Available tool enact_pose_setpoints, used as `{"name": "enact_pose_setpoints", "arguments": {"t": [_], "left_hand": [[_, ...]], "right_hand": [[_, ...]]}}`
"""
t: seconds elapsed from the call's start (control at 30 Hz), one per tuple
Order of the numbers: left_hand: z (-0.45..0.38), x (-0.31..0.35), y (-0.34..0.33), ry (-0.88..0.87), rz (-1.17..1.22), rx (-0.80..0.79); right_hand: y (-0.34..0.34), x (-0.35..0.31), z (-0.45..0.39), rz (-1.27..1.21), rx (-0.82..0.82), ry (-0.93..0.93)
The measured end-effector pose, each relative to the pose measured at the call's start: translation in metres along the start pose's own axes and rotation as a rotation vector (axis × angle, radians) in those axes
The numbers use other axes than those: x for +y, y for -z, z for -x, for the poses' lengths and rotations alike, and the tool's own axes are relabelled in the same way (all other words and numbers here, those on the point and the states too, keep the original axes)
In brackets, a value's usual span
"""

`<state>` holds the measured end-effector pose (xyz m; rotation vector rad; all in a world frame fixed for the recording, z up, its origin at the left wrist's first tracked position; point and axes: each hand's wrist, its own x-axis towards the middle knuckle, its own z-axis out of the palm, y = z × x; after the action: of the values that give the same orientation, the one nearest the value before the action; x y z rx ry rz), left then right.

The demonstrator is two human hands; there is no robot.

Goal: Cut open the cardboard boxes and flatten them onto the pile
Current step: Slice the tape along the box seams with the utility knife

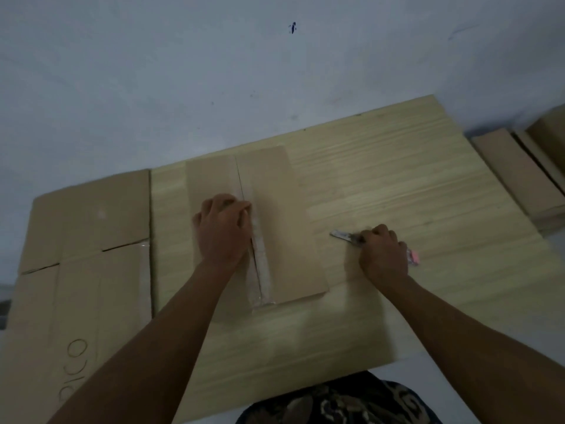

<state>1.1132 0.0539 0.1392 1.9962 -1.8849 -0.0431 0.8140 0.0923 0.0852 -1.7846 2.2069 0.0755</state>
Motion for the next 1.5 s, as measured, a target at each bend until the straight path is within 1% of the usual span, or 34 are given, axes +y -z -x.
{"name": "enact_pose_setpoints", "arguments": {"t": [0.13, 0.27, 0.33, 0.4, 0.43, 0.47, 0.53, 0.6, 0.63, 0.7, 0.77, 0.87, 0.93, 1.03, 1.2, 1.33, 1.5], "left_hand": [[-0.011, -0.016, -0.002, -0.076, 0.065, -0.023], [-0.035, -0.037, -0.004, -0.239, 0.174, -0.106], [-0.046, -0.040, -0.001, -0.268, 0.186, -0.130], [-0.055, -0.044, 0.003, -0.228, 0.150, -0.147], [-0.061, -0.047, 0.005, -0.189, 0.127, -0.175], [-0.068, -0.050, 0.008, -0.149, 0.101, -0.241], [-0.086, -0.058, 0.014, -0.073, 0.043, -0.430], [-0.101, -0.067, 0.018, -0.070, 0.004, -0.561], [-0.108, -0.072, 0.018, -0.079, 0.005, -0.588], [-0.117, -0.081, 0.015, -0.127, 0.012, -0.556], [-0.121, -0.087, 0.006, -0.175, 0.030, -0.427], [-0.124, -0.090, -0.010, -0.201, 0.088, -0.248], [-0.128, -0.088, -0.019, -0.190, 0.066, -0.185], [-0.134, -0.081, -0.028, -0.166, 0.022, -0.115], [-0.130, -0.068, -0.037, -0.103, 0.057, -0.108], [-0.123, -0.066, -0.042, -0.073, 0.074, -0.081], [-0.121, -0.063, -0.044, -0.055, 0.021, -0.065]], "right_hand": [[0.002, 0.007, -0.011, 0.000, 0.009, 0.041], [0.013, -0.005, -0.027, -0.010, 0.009, 0.061], [0.020, -0.019, -0.032, -0.146, 0.021, 0.050], [0.030, -0.042, -0.033, -0.342, 0.055, 0.038], [0.037, -0.055, -0.035, -0.404, 0.106, 0.051], [0.046, -0.069, -0.037, -0.433, 0.166, 0.070], [0.068, -0.100, -0.043, -0.477, 0.242, 0.108], [0.087, -0.131, -0.050, -0.542, 0.222, 0.122], [0.094, -0.144, -0.052, -0.576, 0.189, 0.116], [0.105, -0.171, -0.056, -0.647, 0.124, 0.112], [0.109, -0.191, -0.061, -0.692, 0.040, 0.119], [0.108, -0.211, -0.065, -0.581, -0.103, 0.155], [0.105, -0.220, -0.065, -0.518, -0.137, 0.180], [0.099, -0.226, -0.065, -0.453, -0.120, 0.214], [0.102, -0.230, -0.062, -0.367, -0.119, 0.204], [0.111, -0.233, -0.060, -0.346, -0.138, 0.181], [0.118, -0.238, -0.053, -0.310, -0.196, 0.151]]}}
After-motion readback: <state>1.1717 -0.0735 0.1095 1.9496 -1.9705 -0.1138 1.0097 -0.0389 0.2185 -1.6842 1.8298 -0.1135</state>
